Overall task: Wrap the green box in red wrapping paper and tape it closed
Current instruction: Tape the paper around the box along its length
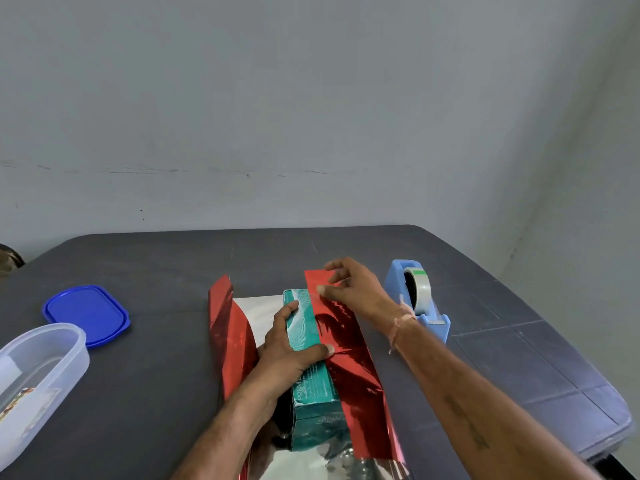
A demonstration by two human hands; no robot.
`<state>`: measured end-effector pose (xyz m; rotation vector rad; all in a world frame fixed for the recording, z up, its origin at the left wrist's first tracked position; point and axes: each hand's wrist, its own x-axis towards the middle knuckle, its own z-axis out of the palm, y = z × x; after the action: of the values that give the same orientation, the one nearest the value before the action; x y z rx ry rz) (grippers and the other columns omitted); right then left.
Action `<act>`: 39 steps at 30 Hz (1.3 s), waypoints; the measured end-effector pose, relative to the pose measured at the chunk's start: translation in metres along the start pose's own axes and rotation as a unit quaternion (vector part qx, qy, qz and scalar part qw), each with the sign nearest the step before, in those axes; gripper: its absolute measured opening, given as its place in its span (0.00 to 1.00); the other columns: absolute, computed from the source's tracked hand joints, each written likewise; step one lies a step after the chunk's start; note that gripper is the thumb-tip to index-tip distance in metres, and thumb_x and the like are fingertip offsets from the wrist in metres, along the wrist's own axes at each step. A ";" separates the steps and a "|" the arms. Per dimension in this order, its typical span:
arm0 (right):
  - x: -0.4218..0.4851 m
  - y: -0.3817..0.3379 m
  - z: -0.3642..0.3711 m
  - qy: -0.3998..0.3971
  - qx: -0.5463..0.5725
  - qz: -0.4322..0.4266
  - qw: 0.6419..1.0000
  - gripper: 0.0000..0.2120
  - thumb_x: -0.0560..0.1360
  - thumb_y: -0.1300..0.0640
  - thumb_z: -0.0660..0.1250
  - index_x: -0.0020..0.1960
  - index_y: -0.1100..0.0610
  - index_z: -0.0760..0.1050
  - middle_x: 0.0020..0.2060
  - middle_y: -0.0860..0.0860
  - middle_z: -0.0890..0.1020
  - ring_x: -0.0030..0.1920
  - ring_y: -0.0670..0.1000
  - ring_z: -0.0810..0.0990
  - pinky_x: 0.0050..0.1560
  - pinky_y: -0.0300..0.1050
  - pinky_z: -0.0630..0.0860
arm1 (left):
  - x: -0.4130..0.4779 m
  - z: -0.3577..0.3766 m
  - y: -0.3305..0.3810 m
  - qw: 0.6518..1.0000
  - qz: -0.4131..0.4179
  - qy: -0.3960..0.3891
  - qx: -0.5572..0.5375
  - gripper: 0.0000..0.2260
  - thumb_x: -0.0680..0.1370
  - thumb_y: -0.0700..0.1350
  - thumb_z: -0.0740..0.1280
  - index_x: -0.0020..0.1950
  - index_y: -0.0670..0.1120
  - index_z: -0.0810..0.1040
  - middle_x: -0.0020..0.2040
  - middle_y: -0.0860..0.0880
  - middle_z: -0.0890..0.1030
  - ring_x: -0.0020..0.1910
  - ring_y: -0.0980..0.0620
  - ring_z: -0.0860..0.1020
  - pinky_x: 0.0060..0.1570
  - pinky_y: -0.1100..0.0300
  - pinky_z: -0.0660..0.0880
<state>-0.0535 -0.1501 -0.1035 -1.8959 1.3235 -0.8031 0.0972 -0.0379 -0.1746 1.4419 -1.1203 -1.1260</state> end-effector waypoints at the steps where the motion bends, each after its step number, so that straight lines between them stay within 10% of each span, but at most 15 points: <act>1: -0.011 0.002 -0.008 0.025 0.030 -0.012 0.999 0.19 0.73 0.52 0.78 0.61 0.51 0.78 0.50 0.48 0.82 0.48 0.47 0.82 0.50 0.39 0.80 | 0.000 0.000 0.000 1.000 0.000 -0.001 -0.003 0.41 0.57 0.62 0.81 0.62 0.80 0.63 0.72 0.54 0.72 0.69 0.44 0.73 0.69 0.44 0.73; 5: -0.056 0.023 -0.047 0.213 0.032 -0.034 0.976 0.09 0.75 0.54 0.75 0.55 0.50 0.82 0.50 0.45 0.83 0.44 0.39 0.81 0.45 0.29 0.74 | 0.001 -0.002 -0.001 1.000 0.006 -0.012 -0.019 0.40 0.56 0.63 0.81 0.61 0.80 0.64 0.73 0.54 0.71 0.68 0.45 0.74 0.69 0.45 0.73; 8: -0.077 0.055 -0.080 0.303 -0.047 0.079 0.949 0.12 0.75 0.44 0.71 0.55 0.48 0.82 0.53 0.47 0.83 0.51 0.47 0.82 0.54 0.48 0.80 | 0.002 -0.001 -0.001 0.999 0.016 -0.021 -0.028 0.44 0.54 0.63 0.81 0.66 0.76 0.64 0.74 0.55 0.68 0.69 0.47 0.73 0.69 0.47 0.73; 15: -0.090 0.070 -0.104 0.149 0.121 0.245 0.950 0.15 0.78 0.46 0.71 0.48 0.58 0.81 0.52 0.56 0.81 0.51 0.54 0.81 0.40 0.48 0.83 | 0.002 -0.001 -0.001 0.999 0.025 -0.023 -0.034 0.47 0.53 0.63 0.80 0.69 0.71 0.64 0.73 0.55 0.68 0.67 0.48 0.74 0.62 0.53 0.73; 29: -0.100 0.050 -0.100 0.184 0.236 0.256 0.919 0.09 0.78 0.58 0.72 0.46 0.63 0.77 0.51 0.59 0.81 0.50 0.62 0.85 0.42 0.60 0.85 | 0.008 0.000 -0.005 0.998 0.029 -0.019 -0.049 0.41 0.69 0.49 0.82 0.74 0.66 0.63 0.73 0.50 0.69 0.64 0.46 0.76 0.53 0.55 0.75; 39: -0.107 0.062 -0.089 0.216 0.304 0.255 0.892 0.15 0.77 0.57 0.72 0.58 0.67 0.78 0.56 0.61 0.82 0.52 0.60 0.85 0.47 0.61 0.85 | 0.008 -0.002 -0.004 0.998 0.019 -0.034 -0.052 0.48 0.55 0.61 0.83 0.70 0.71 0.64 0.74 0.51 0.69 0.66 0.46 0.75 0.65 0.47 0.76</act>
<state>-0.1890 -0.0799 -0.1135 -0.8507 1.5010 -1.2135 0.1006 -0.0450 -0.1797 1.3045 -1.1149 -1.1967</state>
